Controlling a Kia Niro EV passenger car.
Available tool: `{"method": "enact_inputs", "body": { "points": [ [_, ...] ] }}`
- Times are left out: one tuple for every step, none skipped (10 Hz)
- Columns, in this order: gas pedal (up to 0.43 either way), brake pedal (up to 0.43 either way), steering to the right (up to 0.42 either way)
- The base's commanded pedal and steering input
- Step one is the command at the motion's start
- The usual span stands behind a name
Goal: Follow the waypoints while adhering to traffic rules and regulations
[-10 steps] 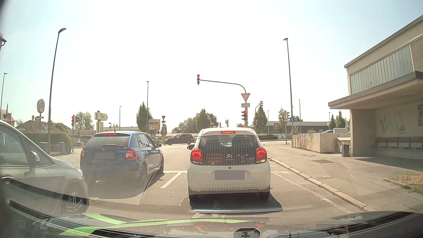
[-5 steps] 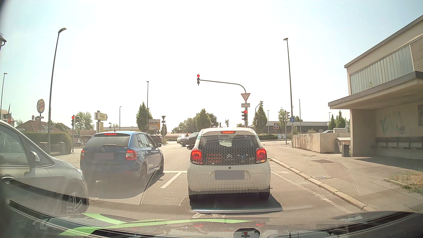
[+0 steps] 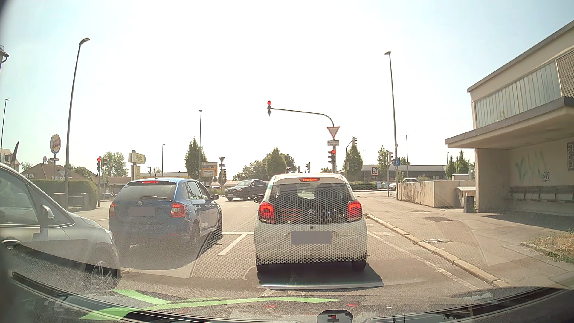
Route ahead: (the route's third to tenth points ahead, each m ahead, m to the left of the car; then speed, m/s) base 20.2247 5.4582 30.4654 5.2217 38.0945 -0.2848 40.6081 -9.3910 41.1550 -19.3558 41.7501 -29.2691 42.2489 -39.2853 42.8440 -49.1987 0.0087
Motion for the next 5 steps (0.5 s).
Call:
{"method": "enact_inputs", "body": {
  "points": [
    [0.0, 0.25, 0.026],
    [0.0, 0.25, 0.026],
    [0.0, 0.25, 0.026],
    [0.0, 0.25, 0.026],
    [0.0, 0.25, 0.026]
  ]
}}
